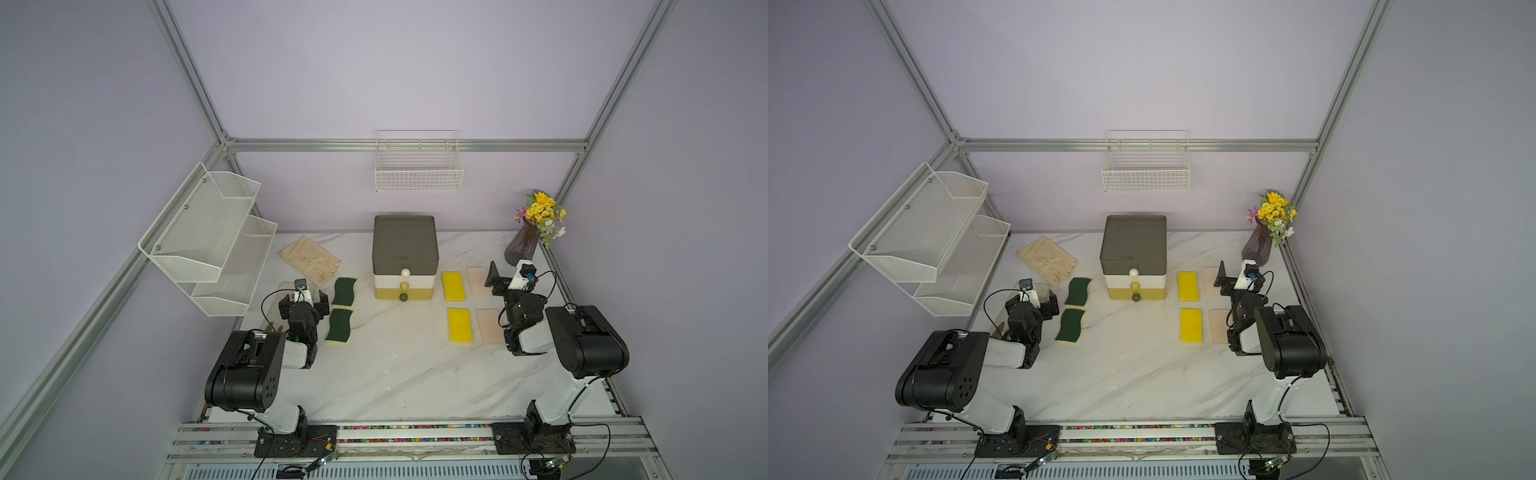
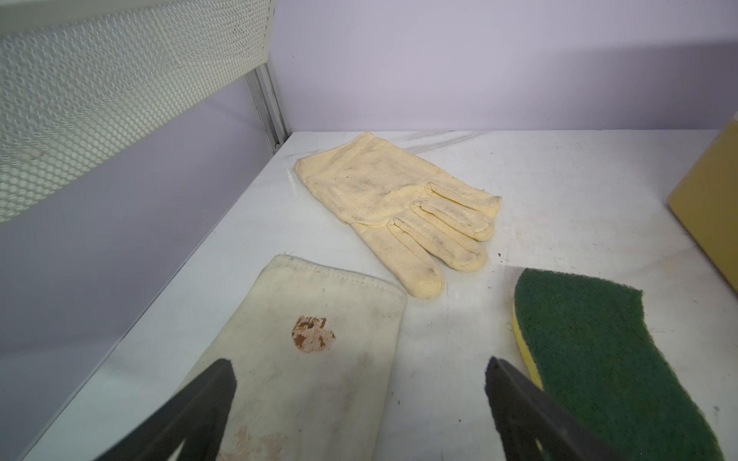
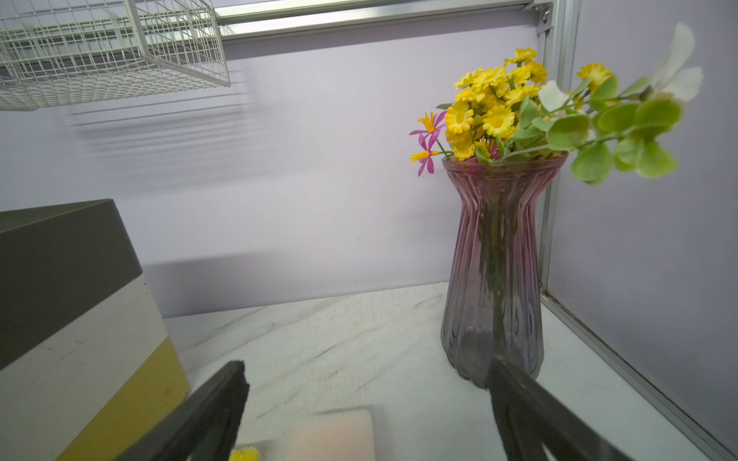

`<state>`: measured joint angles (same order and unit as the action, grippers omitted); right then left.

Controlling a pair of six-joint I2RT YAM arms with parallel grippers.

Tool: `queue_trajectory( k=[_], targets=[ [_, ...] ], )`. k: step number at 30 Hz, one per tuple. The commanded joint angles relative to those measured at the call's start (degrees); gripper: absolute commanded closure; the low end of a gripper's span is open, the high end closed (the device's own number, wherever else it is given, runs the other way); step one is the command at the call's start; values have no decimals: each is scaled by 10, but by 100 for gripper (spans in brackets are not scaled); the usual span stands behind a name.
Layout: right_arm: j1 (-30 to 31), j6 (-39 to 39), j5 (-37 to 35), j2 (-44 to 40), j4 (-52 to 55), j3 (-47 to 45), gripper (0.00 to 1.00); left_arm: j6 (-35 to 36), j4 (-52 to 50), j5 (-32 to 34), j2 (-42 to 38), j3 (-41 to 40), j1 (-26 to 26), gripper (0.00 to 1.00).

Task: Take the sponge out of the drawer
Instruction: Reset both arms

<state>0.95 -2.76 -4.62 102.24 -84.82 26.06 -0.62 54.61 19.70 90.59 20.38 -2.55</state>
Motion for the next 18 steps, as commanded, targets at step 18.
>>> queue_trajectory(
  k=[18],
  targets=[
    [-3,-8,1,1,3,11,3,1,10,-5,-6,7,4,0]
  ],
)
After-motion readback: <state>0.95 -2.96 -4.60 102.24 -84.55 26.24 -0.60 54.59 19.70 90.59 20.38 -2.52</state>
